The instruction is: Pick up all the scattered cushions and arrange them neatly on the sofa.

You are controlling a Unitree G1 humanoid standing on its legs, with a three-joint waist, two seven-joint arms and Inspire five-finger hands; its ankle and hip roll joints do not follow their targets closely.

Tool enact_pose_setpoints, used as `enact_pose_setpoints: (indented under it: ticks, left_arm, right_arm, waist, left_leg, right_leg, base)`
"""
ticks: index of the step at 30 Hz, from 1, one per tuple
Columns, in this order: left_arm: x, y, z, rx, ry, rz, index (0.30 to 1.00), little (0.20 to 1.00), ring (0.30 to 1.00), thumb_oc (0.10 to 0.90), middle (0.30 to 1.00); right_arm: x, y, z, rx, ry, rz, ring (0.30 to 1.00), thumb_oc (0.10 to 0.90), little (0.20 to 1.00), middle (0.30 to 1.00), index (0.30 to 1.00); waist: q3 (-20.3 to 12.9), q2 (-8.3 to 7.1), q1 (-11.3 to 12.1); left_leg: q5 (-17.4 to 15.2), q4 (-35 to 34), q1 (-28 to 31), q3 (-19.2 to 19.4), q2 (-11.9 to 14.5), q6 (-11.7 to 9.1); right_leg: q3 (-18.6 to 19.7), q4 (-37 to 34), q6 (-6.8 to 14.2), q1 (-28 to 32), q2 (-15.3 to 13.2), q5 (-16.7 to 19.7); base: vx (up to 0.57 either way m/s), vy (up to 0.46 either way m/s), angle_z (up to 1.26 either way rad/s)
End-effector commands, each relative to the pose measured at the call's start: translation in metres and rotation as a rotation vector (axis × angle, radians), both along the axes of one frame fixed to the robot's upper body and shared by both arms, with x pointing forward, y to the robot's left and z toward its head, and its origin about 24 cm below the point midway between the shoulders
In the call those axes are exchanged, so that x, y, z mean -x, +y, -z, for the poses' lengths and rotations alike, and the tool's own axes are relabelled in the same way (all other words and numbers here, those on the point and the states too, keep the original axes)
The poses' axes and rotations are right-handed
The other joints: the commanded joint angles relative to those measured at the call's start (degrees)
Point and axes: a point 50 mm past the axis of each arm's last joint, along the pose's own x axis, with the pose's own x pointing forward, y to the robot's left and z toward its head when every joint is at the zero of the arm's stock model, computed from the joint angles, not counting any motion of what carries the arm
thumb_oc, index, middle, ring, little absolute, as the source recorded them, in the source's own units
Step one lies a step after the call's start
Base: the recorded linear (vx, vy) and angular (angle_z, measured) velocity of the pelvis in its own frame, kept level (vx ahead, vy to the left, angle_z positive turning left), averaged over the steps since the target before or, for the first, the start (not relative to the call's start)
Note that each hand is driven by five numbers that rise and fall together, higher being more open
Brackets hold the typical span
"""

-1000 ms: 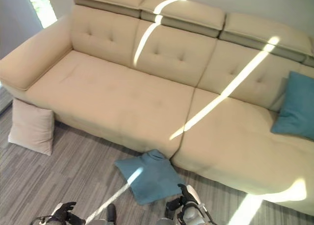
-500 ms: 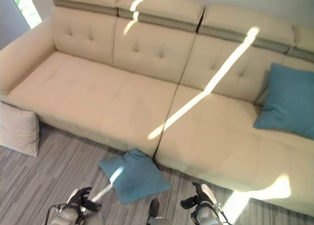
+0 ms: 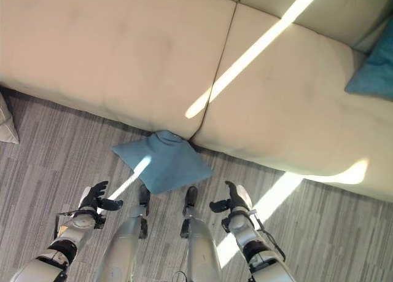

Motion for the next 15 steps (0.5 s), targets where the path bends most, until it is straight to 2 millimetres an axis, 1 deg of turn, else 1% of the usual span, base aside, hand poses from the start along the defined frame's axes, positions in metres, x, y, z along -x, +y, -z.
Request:
enact_pose_setpoints:
  ticks: [1, 4, 5, 6, 7, 8, 9, 11, 12, 13, 15]
  left_arm:
    - [0.020, 0.000, 0.014, -0.004, 0.015, -0.012, 0.900, 0.900, 0.900, 0.800, 0.900]
    - [0.023, -0.002, 0.017, 0.000, 0.028, 0.002, 0.900, 0.900, 0.900, 0.800, 0.900]
    - [0.026, -0.005, 0.020, 0.007, 0.044, 0.016, 0.900, 0.900, 0.900, 0.800, 0.900]
    - [0.029, -0.006, 0.022, 0.014, 0.055, 0.019, 0.900, 0.900, 0.900, 0.800, 0.900]
    - [0.032, -0.007, 0.025, 0.021, 0.068, 0.017, 0.900, 0.900, 0.900, 0.800, 0.900]
    - [0.032, -0.007, 0.025, 0.021, 0.068, 0.017, 0.900, 0.900, 0.900, 0.800, 0.900]
    - [0.037, -0.010, 0.031, 0.041, 0.092, 0.013, 0.900, 0.900, 0.900, 0.800, 0.900]
    - [0.040, -0.011, 0.033, 0.041, 0.106, 0.016, 0.900, 0.900, 0.900, 0.800, 0.900]
    - [0.043, -0.012, 0.036, 0.038, 0.121, 0.020, 0.900, 0.900, 0.900, 0.800, 0.900]
    - [0.047, -0.013, 0.039, 0.048, 0.138, 0.019, 0.900, 0.900, 0.900, 0.800, 0.900]
    - [0.048, -0.014, 0.040, 0.047, 0.143, 0.021, 0.900, 0.900, 0.900, 0.800, 0.900]
  right_arm:
    - [0.023, -0.021, 0.010, 0.049, 0.022, 0.059, 0.900, 0.800, 0.900, 0.900, 0.900]
    - [0.028, -0.022, 0.014, 0.049, 0.037, 0.064, 0.900, 0.800, 0.900, 0.900, 0.900]
    - [0.035, -0.024, 0.019, 0.047, 0.055, 0.076, 0.900, 0.800, 0.900, 0.900, 0.900]
    - [0.038, -0.025, 0.021, 0.044, 0.064, 0.083, 0.900, 0.800, 0.900, 0.900, 0.900]
    - [0.040, -0.025, 0.023, 0.041, 0.070, 0.092, 0.900, 0.800, 0.900, 0.900, 0.900]
    - [0.040, -0.025, 0.023, 0.041, 0.070, 0.092, 0.900, 0.800, 0.900, 0.900, 0.900]
    - [0.043, -0.026, 0.026, 0.032, 0.083, 0.107, 0.900, 0.800, 0.900, 0.900, 0.900]
    - [0.045, -0.028, 0.027, 0.032, 0.090, 0.114, 0.900, 0.800, 0.900, 0.900, 0.900]
    - [0.047, -0.029, 0.028, 0.041, 0.098, 0.109, 0.900, 0.800, 0.900, 0.900, 0.900]
    - [0.048, -0.029, 0.029, 0.035, 0.104, 0.109, 0.900, 0.800, 0.900, 0.900, 0.900]
    - [0.049, -0.030, 0.029, 0.040, 0.110, 0.110, 0.900, 0.800, 0.900, 0.900, 0.900]
  waist:
    - [-6.9, -0.47, -0.1]
    - [-6.9, -0.09, -0.2]
    - [-7.1, 0.07, -0.4]
    - [-7.2, 0.04, -0.4]
    - [-6.9, -0.20, -0.4]
    - [-6.9, -0.17, -0.4]
    - [-6.4, -0.68, -0.2]
    - [-6.4, -0.66, -0.2]
    - [-6.5, -0.45, -0.2]
    - [-6.8, -0.03, -0.2]
    - [-6.8, 0.16, -0.4]
  left_leg:
    - [-8.2, 2.7, -0.3, -0.1, 2.0, -2.7]
    - [-7.4, 1.9, 0.6, -0.6, 2.2, -3.3]
    - [-6.8, 2.4, 0.6, -0.6, 2.6, -4.2]
    - [-6.9, 3.0, 0.7, -0.7, 2.9, -4.4]
    - [-7.3, 5.6, 0.2, -1.4, 3.1, -4.6]
    - [-7.4, 5.6, 0.2, -1.4, 3.1, -4.6]
    - [-7.9, 7.4, 0.2, -3.5, 3.8, -5.3]
    - [-7.8, 6.9, 0.6, -4.3, 4.2, -5.5]
    - [-7.5, 5.8, 0.9, -4.4, 4.7, -5.4]
    - [-7.7, 3.4, 2.6, -4.2, 5.1, -5.1]
    - [-7.9, 3.7, 2.4, -4.0, 5.0, -5.0]
  right_leg:
    - [2.5, -0.4, 2.9, 0.1, -3.0, -4.1]
    - [2.3, -0.5, 2.5, 1.2, -2.3, -5.1]
    - [1.6, -1.1, 1.5, 2.8, -1.5, -6.3]
    - [1.3, -1.4, 1.3, 3.6, -1.3, -6.5]
    - [1.0, -1.4, 1.2, 4.5, -1.5, -6.6]
    - [1.0, -1.4, 1.2, 4.5, -1.4, -6.6]
    - [0.5, -1.8, 1.4, 6.1, -1.9, -6.5]
    - [0.0, -2.3, 1.8, 7.0, -2.2, -6.4]
    - [0.0, -2.4, 2.0, 7.5, -2.4, -6.3]
    - [0.4, -2.3, 2.5, 7.4, -2.4, -6.3]
    - [0.7, -2.0, 2.9, 7.1, -2.9, -6.0]
  base:
    - [0.06, -0.110, 0.31]
    - [0.01, -0.113, 0.29]
    - [0.01, -0.129, 0.45]
    - [0.01, -0.150, 0.55]
    - [0.01, -0.045, 0.54]
    - [0.01, -0.029, 0.49]
    - [0.01, -0.008, 0.29]
    - [0.05, 0.064, 0.15]
    - [0.12, 0.190, 0.15]
    - [0.12, 0.229, 0.09]
    - [0.05, 0.127, -0.07]
